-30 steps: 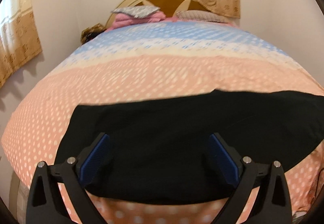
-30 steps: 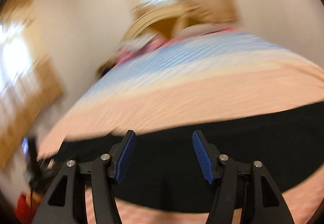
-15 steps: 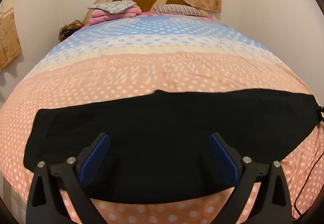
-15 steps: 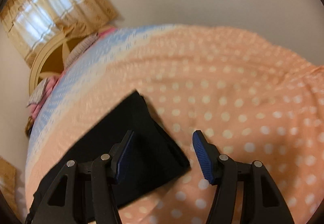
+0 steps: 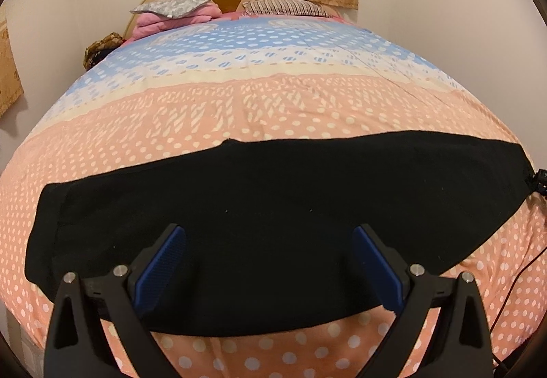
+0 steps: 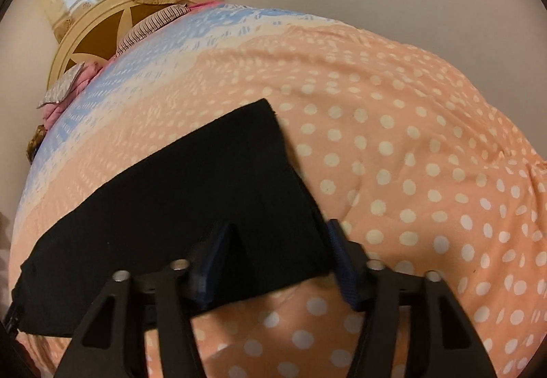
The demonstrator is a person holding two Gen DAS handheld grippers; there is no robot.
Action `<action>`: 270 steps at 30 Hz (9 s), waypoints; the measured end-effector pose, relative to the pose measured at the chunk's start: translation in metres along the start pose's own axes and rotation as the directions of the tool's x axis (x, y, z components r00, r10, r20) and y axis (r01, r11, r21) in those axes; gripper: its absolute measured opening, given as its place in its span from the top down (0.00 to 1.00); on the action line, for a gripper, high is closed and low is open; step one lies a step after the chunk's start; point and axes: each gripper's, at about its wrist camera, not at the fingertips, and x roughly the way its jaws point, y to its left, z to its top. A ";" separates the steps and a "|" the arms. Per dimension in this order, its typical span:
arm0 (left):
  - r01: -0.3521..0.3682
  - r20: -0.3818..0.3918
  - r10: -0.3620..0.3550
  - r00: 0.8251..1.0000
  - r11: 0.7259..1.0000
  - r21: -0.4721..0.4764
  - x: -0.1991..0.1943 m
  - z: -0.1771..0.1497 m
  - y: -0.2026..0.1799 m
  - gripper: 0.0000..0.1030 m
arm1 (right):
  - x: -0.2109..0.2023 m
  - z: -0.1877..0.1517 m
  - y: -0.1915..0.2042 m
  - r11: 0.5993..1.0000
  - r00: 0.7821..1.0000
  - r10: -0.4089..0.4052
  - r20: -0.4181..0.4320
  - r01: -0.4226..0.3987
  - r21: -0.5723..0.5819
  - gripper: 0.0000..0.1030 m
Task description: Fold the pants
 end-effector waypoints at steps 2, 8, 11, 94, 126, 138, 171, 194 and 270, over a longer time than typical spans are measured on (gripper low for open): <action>0.002 0.004 -0.002 1.000 1.000 -0.009 -0.002 -0.001 0.002 0.02 | -0.001 0.000 -0.006 0.999 1.000 0.015 0.014 -0.015 0.035 0.69; 0.009 0.021 -0.008 1.000 0.999 -0.036 -0.006 0.001 0.011 0.02 | -0.027 0.001 0.010 0.999 0.997 0.025 0.072 -0.027 0.022 0.86; 0.011 0.027 -0.010 1.000 0.999 -0.040 -0.007 0.001 0.014 0.02 | -0.051 0.004 0.030 0.996 0.989 0.091 0.116 -0.091 -0.002 0.86; 0.144 -0.030 -0.140 0.990 0.971 0.191 0.047 0.030 -0.155 0.00 | -0.031 -0.078 0.176 0.909 0.934 0.357 0.014 -0.344 -0.235 0.57; -0.256 0.124 0.281 0.952 0.949 -0.184 -0.024 0.003 0.081 0.00 | 0.027 -0.034 0.213 0.927 0.968 0.237 0.077 -0.202 -0.315 0.27; -0.356 -0.011 0.415 0.910 0.767 -0.534 -0.028 -0.036 0.200 0.00 | 0.027 -0.036 0.215 0.930 0.971 0.222 0.090 -0.183 -0.319 0.27; -0.182 0.084 0.289 0.954 0.775 -0.605 -0.036 -0.031 0.193 0.74 | 0.004 -0.032 0.206 0.942 0.949 0.254 0.185 -0.199 -0.271 0.27; -0.158 0.247 0.275 0.929 0.900 -0.406 -0.066 0.012 0.130 0.74 | -0.010 -0.125 0.312 0.511 0.843 0.499 -0.202 -0.475 -0.716 0.49; 0.241 0.221 -0.354 0.909 0.877 0.416 -0.049 0.001 -0.283 0.76 | -0.005 -0.012 0.199 0.570 0.596 0.754 -0.274 -0.802 -0.177 0.80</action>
